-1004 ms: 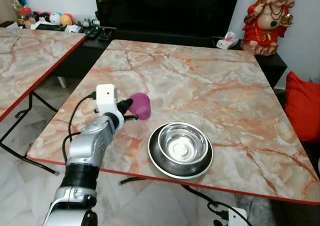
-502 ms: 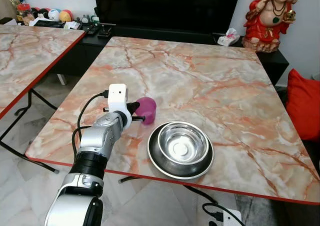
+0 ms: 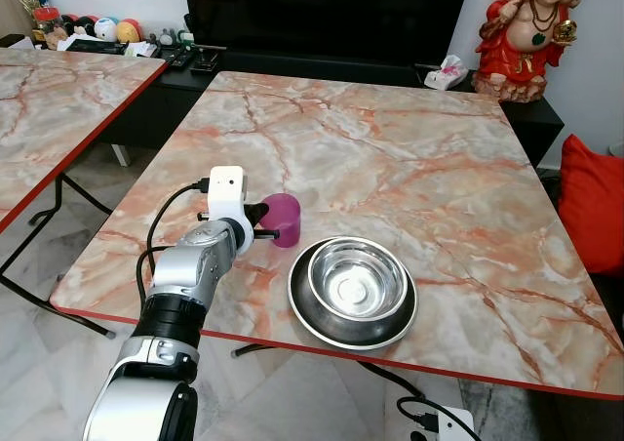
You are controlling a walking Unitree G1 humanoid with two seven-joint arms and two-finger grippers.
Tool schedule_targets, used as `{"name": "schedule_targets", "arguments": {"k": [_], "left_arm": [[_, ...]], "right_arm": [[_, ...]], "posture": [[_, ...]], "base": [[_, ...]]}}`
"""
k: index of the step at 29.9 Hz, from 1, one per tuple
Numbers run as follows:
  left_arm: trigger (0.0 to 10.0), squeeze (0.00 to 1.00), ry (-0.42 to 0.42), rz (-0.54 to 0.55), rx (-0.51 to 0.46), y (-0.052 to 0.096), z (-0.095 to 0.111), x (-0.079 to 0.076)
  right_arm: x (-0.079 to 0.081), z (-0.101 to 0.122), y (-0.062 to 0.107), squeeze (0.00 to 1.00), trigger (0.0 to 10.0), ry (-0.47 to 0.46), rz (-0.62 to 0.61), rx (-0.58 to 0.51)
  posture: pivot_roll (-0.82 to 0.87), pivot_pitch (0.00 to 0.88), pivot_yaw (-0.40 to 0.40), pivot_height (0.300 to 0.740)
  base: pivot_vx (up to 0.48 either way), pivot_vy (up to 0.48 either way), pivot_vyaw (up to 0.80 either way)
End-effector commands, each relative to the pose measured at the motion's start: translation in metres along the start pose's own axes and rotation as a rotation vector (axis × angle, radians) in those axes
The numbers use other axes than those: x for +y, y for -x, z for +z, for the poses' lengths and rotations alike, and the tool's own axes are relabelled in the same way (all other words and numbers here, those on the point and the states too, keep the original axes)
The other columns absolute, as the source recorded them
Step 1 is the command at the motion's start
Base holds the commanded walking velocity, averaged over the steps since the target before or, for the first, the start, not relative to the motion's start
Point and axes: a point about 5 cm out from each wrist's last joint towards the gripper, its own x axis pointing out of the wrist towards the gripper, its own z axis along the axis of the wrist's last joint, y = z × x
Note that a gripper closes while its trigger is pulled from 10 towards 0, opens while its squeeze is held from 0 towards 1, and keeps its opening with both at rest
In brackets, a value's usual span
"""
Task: Setting the table
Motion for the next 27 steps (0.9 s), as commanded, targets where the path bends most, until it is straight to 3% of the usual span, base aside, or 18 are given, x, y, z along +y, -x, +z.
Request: {"name": "schedule_targets", "arguments": {"k": [1,11,12,13,14,19,20,21,27], "left_arm": [[10.0,0.43,-0.013,-0.009,-0.027,0.0007,0.0130,-0.0036],[10.0,0.43,-0.004,-0.019,-0.029,0.0009,0.0134,-0.0051],[10.0,0.60,-0.002,-0.023,-0.032,0.0009,0.0137,-0.0058],[10.0,0.60,0.000,-0.026,-0.034,0.0009,0.0139,-0.0062],[10.0,0.87,0.004,-0.030,-0.036,0.0009,0.0141,-0.0071],[10.0,0.83,0.009,-0.031,-0.038,0.0009,0.0141,-0.0073],[10.0,0.79,0.011,-0.031,-0.038,0.0009,0.0141,-0.0074],[10.0,0.00,0.013,-0.029,-0.041,0.0010,0.0143,-0.0072],[10.0,0.00,0.024,-0.039,-0.055,0.0016,0.0165,-0.0091]], "right_arm": [[-0.0024,-0.0019,0.0005,0.00,10.0,-0.010,-0.008,0.010],[-0.0024,-0.0021,0.0005,0.00,10.0,-0.009,-0.008,0.011],[-0.0023,-0.0020,0.0005,0.00,10.0,-0.009,-0.008,0.011],[-0.0023,-0.0020,0.0005,0.00,10.0,-0.010,-0.008,0.011],[-0.0024,-0.0020,0.0005,0.00,10.0,-0.010,-0.009,0.011],[-0.0023,-0.0020,0.0005,0.00,10.0,-0.010,-0.009,0.011],[-0.0023,-0.0021,0.0005,0.00,10.0,-0.009,-0.009,0.011],[-0.0022,-0.0022,0.0006,0.00,10.0,-0.009,-0.009,0.012],[-0.0021,-0.0026,0.0007,0.00,10.0,-0.008,-0.009,0.013]], "posture": [[0.13,0.000,-0.045,0.740],[0.13,0.000,-0.044,0.740],[0.13,0.000,-0.044,0.740],[0.13,0.000,-0.044,0.740],[0.13,0.000,-0.044,0.740],[0.13,0.000,-0.045,0.740],[0.13,0.000,-0.045,0.740],[0.13,0.000,-0.045,0.740],[0.13,0.000,-0.046,0.740]], "base": [[0.000,0.000,0.00],[0.000,0.000,0.00],[0.000,0.000,0.00],[0.000,0.000,0.00],[0.000,0.000,0.00],[0.000,0.000,0.00],[0.000,0.000,0.00],[0.000,0.000,0.00],[0.000,0.000,0.00]]}}
